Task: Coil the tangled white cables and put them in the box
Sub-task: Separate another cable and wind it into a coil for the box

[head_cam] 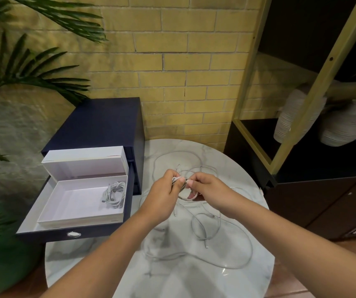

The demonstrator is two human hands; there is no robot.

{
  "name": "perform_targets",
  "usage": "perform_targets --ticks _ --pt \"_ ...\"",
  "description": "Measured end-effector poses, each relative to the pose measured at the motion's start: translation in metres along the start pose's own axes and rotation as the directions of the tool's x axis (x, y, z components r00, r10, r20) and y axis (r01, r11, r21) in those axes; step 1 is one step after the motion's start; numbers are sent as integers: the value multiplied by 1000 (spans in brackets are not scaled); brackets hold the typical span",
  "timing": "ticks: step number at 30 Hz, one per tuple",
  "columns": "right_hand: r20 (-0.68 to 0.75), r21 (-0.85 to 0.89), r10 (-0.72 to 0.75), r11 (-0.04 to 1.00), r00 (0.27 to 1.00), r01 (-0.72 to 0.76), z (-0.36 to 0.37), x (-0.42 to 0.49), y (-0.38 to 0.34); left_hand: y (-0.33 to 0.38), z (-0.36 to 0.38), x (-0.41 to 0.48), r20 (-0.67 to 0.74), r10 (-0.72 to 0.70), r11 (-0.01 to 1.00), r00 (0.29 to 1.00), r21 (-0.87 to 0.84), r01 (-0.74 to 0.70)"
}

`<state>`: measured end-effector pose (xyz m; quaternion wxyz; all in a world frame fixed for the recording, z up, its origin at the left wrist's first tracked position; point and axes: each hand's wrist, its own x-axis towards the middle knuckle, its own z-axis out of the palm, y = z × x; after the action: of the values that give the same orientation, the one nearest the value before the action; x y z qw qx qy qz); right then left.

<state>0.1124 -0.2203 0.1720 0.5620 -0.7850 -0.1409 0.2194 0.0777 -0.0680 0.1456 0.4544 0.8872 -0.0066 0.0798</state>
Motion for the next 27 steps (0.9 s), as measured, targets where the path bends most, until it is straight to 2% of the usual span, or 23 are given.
perform_targets --ticks 4,7,10,14,17,20,22,24,27 --pt "51 14 68 998 996 -69 -4 2 -5 -3 -4 2 12 20 998 1000 63 -21" --pt "90 15 81 996 993 -83 -5 1 -6 -3 -6 2 16 -10 1000 1000 -8 10" --pt "118 6 20 1000 993 -20 -2 0 -4 -2 -3 3 1 -54 993 999 -102 53" --pt "63 -327 -114 936 991 129 4 0 3 2 -2 4 5 -123 962 992 -247 121" --pt "98 -396 -118 906 988 147 2 -1 2 1 -6 4 20 -176 934 984 -312 174" --pt "128 -304 -92 944 987 127 -8 -2 -4 -5 -10 4 55 -141 967 988 -204 149" --pt "124 -338 -106 930 987 143 -15 -1 -9 -6 -12 1 90 -116 986 989 -109 126" --pt "124 -481 -162 853 979 202 -20 2 -13 -4 -13 0 124 -107 990 986 -75 117" --pt "154 -717 -334 610 930 337 -27 9 -15 0 -17 0 173 -99 992 980 -60 111"
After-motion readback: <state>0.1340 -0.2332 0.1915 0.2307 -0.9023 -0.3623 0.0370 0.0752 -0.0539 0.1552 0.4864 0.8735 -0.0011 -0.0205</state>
